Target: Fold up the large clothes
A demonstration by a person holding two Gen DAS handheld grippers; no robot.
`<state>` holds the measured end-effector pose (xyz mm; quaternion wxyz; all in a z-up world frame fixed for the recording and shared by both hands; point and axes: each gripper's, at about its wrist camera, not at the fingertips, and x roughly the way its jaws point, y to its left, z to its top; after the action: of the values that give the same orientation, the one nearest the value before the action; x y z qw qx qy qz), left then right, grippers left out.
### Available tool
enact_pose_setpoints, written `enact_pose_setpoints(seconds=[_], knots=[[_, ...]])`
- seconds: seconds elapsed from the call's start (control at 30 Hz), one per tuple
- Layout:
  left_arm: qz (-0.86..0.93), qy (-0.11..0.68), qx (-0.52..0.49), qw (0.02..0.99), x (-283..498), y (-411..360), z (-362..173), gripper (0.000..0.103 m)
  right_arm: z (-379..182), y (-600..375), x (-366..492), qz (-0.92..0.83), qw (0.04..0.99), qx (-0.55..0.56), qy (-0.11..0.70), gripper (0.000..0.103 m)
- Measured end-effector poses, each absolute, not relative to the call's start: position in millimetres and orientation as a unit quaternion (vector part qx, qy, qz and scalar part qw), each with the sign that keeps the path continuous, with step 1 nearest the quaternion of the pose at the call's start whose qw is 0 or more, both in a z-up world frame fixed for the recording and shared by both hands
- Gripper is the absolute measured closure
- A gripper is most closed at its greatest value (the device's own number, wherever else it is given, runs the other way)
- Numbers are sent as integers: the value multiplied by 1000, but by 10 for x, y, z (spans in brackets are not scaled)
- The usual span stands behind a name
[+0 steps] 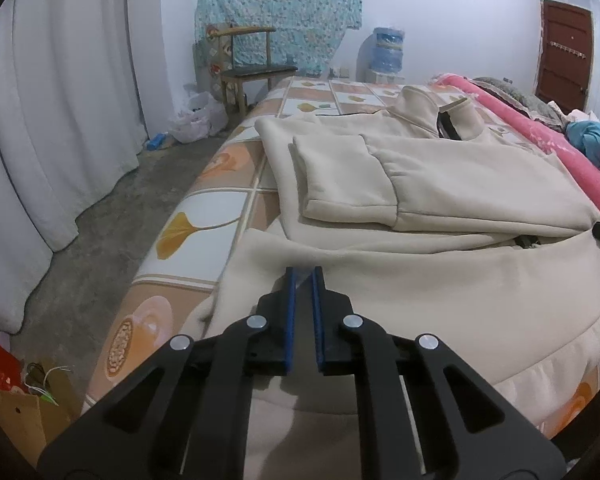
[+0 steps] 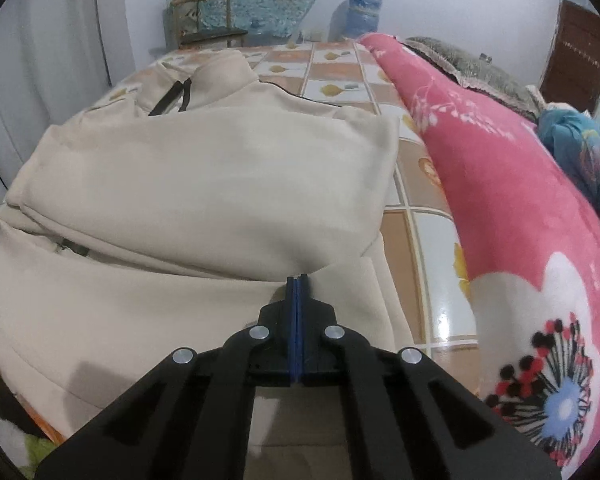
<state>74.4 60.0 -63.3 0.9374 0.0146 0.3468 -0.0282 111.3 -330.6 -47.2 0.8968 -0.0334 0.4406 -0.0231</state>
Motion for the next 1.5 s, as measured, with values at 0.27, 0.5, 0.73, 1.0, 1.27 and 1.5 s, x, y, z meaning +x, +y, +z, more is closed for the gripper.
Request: enact_pose_setpoints(seconds=[0.27,0.5,0.73,1.0,1.27,1.5], knots=[[-15,341,-28,939,697,830,-522,92,-291,-3484,960,-33,907,6,420,98],[-84,328,-27,941,375,480,-238,50,-48,-3092,624,40,913,-9,406,54],[-178,371,40,911,181,-291,-480,38,-271,-2389,400,128,895,-67,422,49],[-144,381,54,912,195,-345,-653,24,-557,-2258,377,124,888,-80,435,39],[-135,379,16,915,244,-182,-508,21,-315,-2396,466,96,905,-34,413,29],[-122,419,5,900,527,-176,-577,15,-387,-2540,683,54,909,12,413,22]])
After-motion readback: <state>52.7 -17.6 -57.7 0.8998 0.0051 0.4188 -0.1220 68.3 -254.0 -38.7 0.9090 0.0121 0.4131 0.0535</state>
